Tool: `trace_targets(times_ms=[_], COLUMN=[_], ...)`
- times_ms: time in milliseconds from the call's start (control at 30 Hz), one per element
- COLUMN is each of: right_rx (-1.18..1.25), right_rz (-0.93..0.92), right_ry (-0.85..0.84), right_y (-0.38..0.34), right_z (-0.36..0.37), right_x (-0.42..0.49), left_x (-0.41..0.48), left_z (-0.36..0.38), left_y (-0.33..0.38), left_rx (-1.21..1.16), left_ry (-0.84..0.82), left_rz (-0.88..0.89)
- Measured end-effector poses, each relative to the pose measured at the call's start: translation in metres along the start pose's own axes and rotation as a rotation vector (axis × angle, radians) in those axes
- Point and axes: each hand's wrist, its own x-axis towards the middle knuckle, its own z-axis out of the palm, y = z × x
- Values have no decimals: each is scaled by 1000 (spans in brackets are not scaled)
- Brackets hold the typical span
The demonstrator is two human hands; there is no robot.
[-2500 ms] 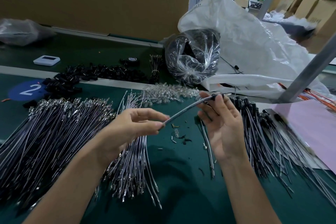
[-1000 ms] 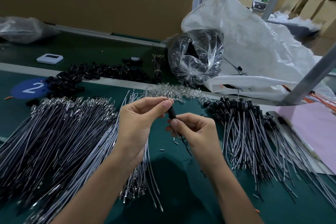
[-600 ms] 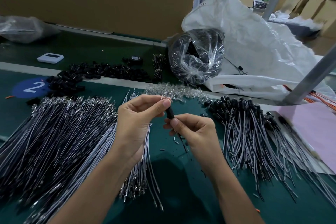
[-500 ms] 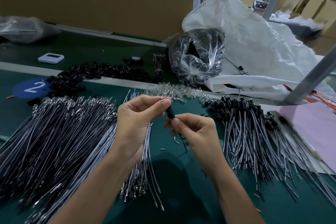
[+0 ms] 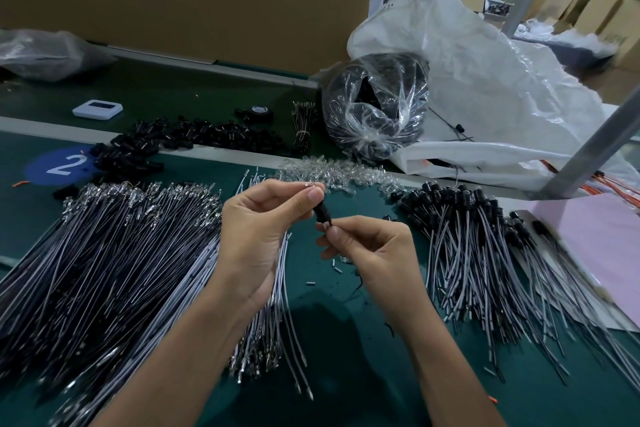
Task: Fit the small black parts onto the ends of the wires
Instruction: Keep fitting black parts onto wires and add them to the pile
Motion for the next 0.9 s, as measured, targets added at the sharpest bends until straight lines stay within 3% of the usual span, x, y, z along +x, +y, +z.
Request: trace_targets(times_ms=[633,900], right_rx=[38,74], right_rz=[19,-44], right_ry=[-64,7], right_y=[-2,-1], right_z=[1,6], right_x=[0,-3], left_x=[0,-5], left_z=[-3,0], left_y=[3,2], left_rx=[52,1], left_ry=[-122,-175], left_rz=[25,-35])
